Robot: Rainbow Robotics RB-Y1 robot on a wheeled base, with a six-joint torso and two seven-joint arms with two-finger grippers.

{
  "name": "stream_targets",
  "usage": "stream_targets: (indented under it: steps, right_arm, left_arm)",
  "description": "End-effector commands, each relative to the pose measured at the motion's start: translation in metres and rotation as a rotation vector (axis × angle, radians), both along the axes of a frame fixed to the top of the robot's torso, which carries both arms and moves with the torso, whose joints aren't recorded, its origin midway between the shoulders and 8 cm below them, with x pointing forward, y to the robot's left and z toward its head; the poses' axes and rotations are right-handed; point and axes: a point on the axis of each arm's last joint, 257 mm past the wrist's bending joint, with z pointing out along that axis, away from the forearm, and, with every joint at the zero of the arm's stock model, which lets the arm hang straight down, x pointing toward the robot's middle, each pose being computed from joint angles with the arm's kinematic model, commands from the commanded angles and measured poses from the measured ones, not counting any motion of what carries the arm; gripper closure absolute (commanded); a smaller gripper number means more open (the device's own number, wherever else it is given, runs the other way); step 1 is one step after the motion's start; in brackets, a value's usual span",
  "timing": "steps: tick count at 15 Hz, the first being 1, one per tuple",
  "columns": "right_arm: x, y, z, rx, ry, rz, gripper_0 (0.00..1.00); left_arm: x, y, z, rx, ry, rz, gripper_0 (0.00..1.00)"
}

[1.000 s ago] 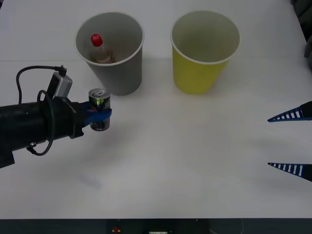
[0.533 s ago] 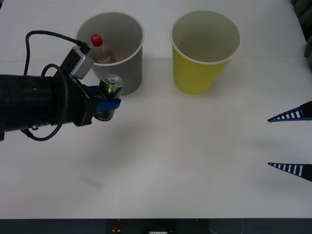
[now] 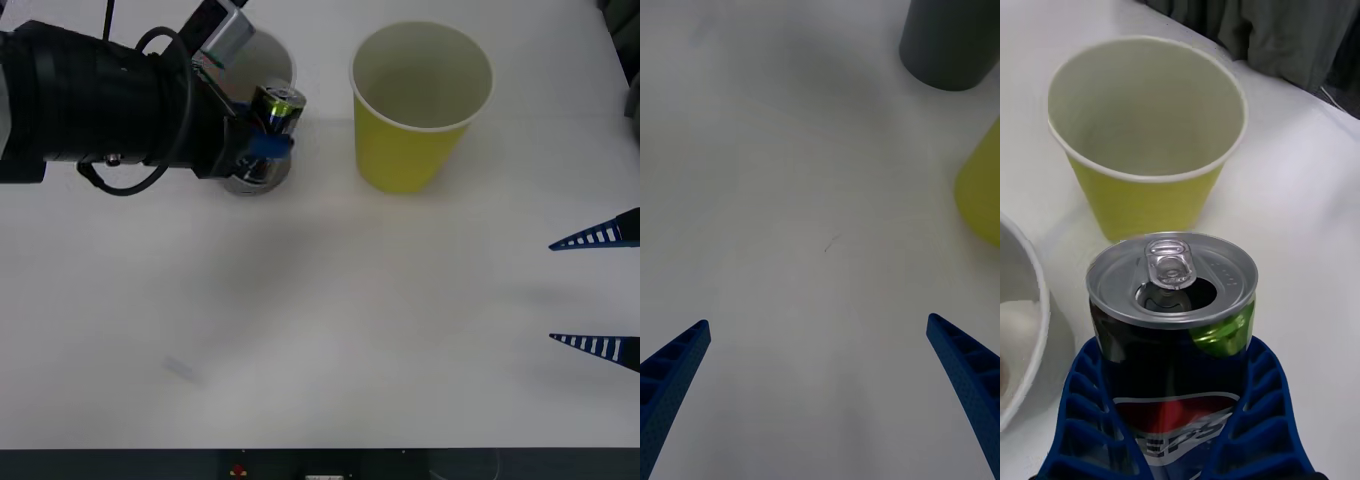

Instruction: Put the can into the green bin and the plastic bottle into the gray bin

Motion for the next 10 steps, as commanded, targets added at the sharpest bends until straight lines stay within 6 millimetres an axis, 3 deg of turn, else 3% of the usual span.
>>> stream_targets:
  steps: [1, 6, 10]
  right_arm:
    - [0.0, 0.0, 0.0, 0.0, 0.0, 0.0, 0.0]
    - [0.0, 0.0, 0.0, 0.0, 0.0, 0.0, 0.0]
    - [0.0, 0.0, 0.0, 0.0, 0.0, 0.0, 0.0]
  left_arm:
    - [0.021, -0.037, 0.019, -0.015, -0.001, -0.029, 1.0]
    - [0.054, -0.11, 0.039, 0.007, -0.035, -0.061, 1.0]
    - [0.079, -0.149, 0.049, -0.019, -0.031, -0.05, 1.0]
